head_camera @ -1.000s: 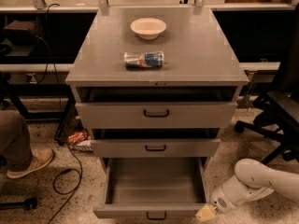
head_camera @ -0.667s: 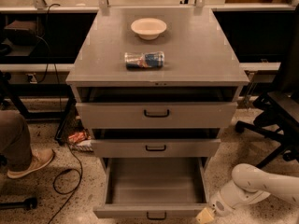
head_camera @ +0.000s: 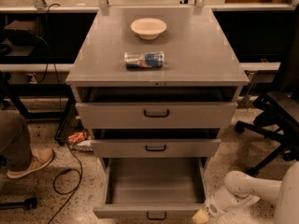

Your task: Close bottom drawer

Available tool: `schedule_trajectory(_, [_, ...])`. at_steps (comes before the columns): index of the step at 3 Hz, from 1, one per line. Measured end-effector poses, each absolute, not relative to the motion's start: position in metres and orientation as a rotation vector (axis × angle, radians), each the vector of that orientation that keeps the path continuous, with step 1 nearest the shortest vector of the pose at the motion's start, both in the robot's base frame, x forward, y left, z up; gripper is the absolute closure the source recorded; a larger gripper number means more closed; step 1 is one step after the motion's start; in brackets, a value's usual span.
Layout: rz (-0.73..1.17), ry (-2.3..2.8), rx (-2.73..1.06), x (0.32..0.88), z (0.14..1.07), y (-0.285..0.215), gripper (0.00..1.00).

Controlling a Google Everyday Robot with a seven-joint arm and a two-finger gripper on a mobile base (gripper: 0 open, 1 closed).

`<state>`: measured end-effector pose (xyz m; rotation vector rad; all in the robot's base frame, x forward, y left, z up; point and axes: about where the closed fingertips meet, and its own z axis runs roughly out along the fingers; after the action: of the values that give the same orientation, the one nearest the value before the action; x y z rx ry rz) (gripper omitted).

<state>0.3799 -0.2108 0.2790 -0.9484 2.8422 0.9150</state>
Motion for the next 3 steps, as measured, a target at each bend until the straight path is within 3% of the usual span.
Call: schedule_trajectory(3, [0.944,2.782,-1.003,0.409,0.215,-0.205,1.00])
